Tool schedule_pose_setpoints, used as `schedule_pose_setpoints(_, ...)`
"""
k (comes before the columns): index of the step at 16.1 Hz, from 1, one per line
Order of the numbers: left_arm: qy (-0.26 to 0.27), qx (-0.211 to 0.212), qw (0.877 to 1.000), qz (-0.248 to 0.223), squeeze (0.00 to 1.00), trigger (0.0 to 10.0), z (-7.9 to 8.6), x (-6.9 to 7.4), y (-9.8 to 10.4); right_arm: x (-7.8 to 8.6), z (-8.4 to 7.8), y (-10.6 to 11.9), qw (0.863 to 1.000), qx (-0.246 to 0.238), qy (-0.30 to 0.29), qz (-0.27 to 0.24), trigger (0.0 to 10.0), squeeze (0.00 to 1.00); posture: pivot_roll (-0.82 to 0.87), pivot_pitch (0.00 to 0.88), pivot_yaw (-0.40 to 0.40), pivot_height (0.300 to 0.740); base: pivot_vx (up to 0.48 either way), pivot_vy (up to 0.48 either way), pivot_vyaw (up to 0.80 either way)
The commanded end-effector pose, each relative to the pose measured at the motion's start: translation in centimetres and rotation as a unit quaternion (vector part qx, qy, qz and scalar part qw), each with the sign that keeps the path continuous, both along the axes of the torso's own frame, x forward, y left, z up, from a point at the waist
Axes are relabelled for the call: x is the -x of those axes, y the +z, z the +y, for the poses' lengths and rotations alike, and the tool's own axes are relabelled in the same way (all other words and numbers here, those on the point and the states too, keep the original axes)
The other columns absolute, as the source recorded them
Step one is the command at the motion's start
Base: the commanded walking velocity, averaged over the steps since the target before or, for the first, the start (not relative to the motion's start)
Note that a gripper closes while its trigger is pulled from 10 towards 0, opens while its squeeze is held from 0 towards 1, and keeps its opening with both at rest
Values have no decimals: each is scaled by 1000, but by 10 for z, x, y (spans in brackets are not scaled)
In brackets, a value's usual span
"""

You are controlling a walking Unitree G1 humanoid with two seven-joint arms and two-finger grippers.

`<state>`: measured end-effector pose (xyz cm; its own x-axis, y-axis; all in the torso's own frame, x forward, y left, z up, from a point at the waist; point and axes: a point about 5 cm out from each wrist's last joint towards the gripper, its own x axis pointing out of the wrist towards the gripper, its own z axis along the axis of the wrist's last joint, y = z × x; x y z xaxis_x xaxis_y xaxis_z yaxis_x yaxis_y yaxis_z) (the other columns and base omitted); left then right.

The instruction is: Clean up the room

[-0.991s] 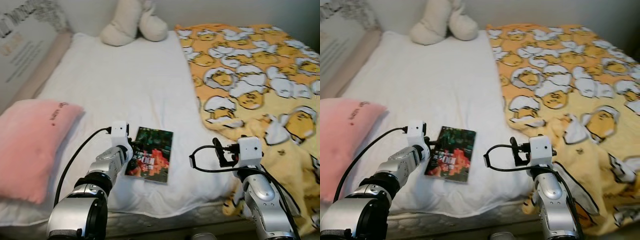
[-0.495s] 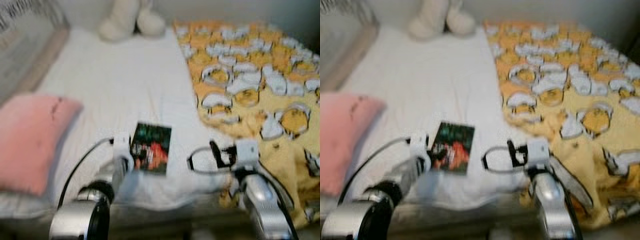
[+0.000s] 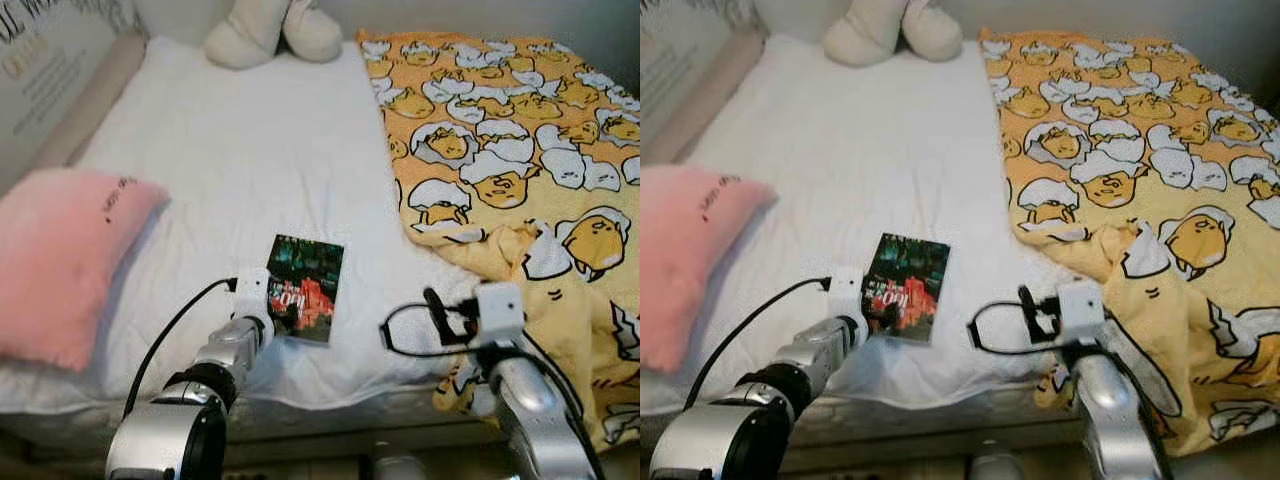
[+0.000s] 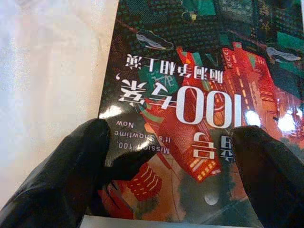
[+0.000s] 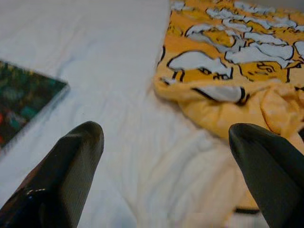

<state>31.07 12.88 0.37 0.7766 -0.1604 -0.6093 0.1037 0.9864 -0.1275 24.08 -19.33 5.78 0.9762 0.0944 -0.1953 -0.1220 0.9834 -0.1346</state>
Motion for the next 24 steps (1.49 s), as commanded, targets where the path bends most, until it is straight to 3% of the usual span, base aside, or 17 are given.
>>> schedule_pose_setpoints(1, 7, -6, 1000, 18, 0, 0, 0, 5, -5, 7, -2, 2, 1000, 11, 12, 7, 10000, 0, -354, 91, -21, 740, 0, 0, 0)
schedule_pose_setpoints(7, 36, 5, 999, 18, 0, 0, 7, 6, -7, 15, -8, 6, 999, 21, 15, 19, 10000, 0, -373, 98, -42, 740, 0, 0, 0)
schedule_pose_setpoints(11, 15, 21, 999, 25, 0, 0, 0, 9, -9, 13, -1, 7, 1000, 9, 21, 20, 10000, 0, -349, 93, -33, 740, 0, 0, 0)
schedule_pose_setpoints(17, 8, 53, 999, -4, 0, 0, -4, 0, 1, 12, 4, 4, 999, -10, 21, 22, 10000, 0, -353, 75, -12, 740, 0, 0, 0)
schedule_pose_setpoints(19, 0, 46, 999, -10, 0, 0, -4, -2, 3, 21, 21, -3, 992, -45, 98, 65, 10000, 0, -356, 69, -11, 740, 0, 0, 0)
schedule_pose_setpoints(24, 7, 81, 996, -29, 0, 0, -6, -10, 12, 30, 19, -9, 987, -55, 116, 94, 10000, 0, -353, 60, -18, 740, 0, 0, 0)
